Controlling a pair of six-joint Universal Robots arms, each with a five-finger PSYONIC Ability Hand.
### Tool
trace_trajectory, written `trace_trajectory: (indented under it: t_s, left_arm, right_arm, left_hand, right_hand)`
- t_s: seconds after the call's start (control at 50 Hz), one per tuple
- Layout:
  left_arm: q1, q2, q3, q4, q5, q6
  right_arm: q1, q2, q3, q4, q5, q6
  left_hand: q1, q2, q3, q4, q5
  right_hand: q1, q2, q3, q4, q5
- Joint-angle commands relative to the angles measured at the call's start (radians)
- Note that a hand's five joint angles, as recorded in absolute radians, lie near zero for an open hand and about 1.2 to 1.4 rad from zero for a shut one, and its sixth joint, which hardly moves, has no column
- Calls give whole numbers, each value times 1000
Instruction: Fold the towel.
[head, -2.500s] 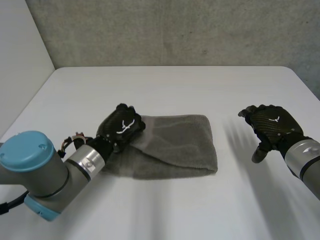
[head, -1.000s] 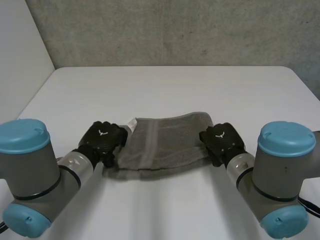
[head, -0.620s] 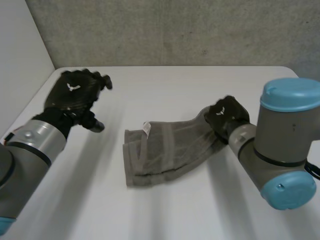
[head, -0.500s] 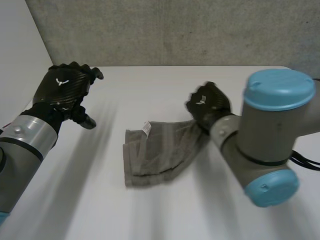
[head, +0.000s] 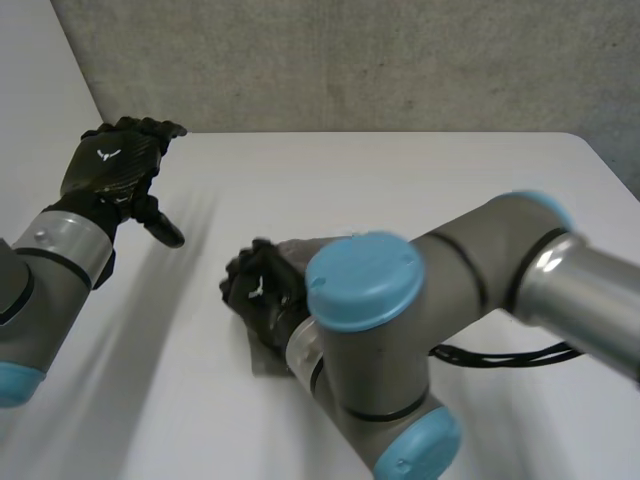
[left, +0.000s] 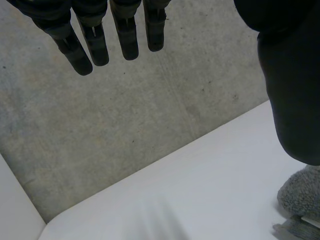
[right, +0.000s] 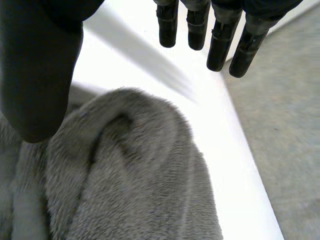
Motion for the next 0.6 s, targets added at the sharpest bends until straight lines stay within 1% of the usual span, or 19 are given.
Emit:
trace_trajectory:
  t_s: [0.02, 0.04, 0.06, 0.1, 0.12, 0.16, 0.18, 0.22, 0.24, 0.28, 0.3, 0.34, 0.36, 0.4, 0.46, 0.5, 0.6]
  left_arm:
    - [-72, -100, 118, -10, -9, -65]
    - [-87, -126, 139, -12, -14, -90]
    - [-88, -126, 140, -12, -14, -90]
    - [-117, -176, 176, -20, -28, -139]
    - [-117, -177, 177, -20, -28, -139]
    - [-164, -236, 210, -44, -40, -177]
    - [-164, -236, 210, -44, -40, -178]
    - [-221, -302, 245, -78, -49, -204]
    - [-221, -302, 246, -78, -49, -204]
    - [-261, -363, 268, -107, -57, -222]
    - [-261, -364, 269, -107, -57, -222]
    - [-296, -419, 285, -121, -66, -233]
    - [-296, -419, 285, -121, -66, -233]
    - [-327, -462, 299, -119, -74, -227]
    - [-336, -477, 305, -119, -80, -224]
    - [-341, -503, 318, -119, -92, -219]
    - [-339, -513, 318, -129, -98, -216]
  right_arm:
    - [-135, -183, 76, 11, -11, 294]
    - [-167, -197, 85, 17, -11, 333]
    - [-168, -197, 85, 17, -11, 333]
    - [-230, -203, 102, 49, -12, 390]
    - [-230, -203, 102, 49, -12, 390]
    - [-276, -200, 111, 92, -18, 419]
    - [-276, -200, 111, 92, -18, 419]
    - [-305, -185, 116, 106, -20, 434]
    - [-306, -185, 116, 106, -20, 435]
    - [-325, -147, 125, 100, -38, 470]
    - [-326, -147, 125, 100, -38, 470]
    - [-342, -121, 125, 80, -58, 525]
    - [-342, -120, 125, 80, -58, 525]
    - [-352, -107, 125, 56, -71, 578]
    - [-353, -93, 119, 46, -75, 596]
    - [-350, -42, 105, 40, -86, 605]
    - [-341, 17, 59, 49, -94, 605]
  left_hand:
    - [-76, -57, -49, -64, -199]
    - [-73, -54, -46, -61, -196]
    - [-73, -54, -46, -61, -196]
    - [-64, -46, -37, -52, -187]
    - [-64, -46, -37, -52, -187]
    - [-61, -43, -34, -49, -184]
    - [-61, -43, -34, -49, -184]
    - [-58, -40, -31, -46, -181]
    - [-58, -40, -31, -46, -181]
    - [-58, -40, -31, -46, -181]
    - [-58, -40, -31, -46, -181]
    - [-61, -43, -34, -49, -184]
    - [-61, -43, -34, -49, -184]
    - [-61, -43, -34, -49, -184]
    - [-61, -43, -34, -49, -184]
    - [-61, -43, -34, -49, -184]
    - [-58, -40, -31, -46, -181]
  right_hand:
    - [-57, -65, -68, -75, -58]
    - [-57, -65, -68, -75, -58]
    - [-57, -65, -68, -75, -58]
    - [-57, -65, -68, -75, -58]
    - [-57, -65, -68, -75, -58]
    - [-57, -65, -68, -75, -58]
    - [-57, -65, -68, -75, -58]
    - [-57, -65, -68, -75, -58]
    - [-57, -65, -68, -75, -58]
    - [-57, -65, -68, -75, -58]
    - [-57, -65, -68, -75, -58]
    - [-57, -65, -68, -75, -58]
    - [-57, -65, -68, -75, -58]
    - [-57, -65, -68, -75, -58]
    - [-57, -65, -68, -75, -58]
    - [-57, -65, -68, -75, -58]
    - [-57, -65, -68, -75, -58]
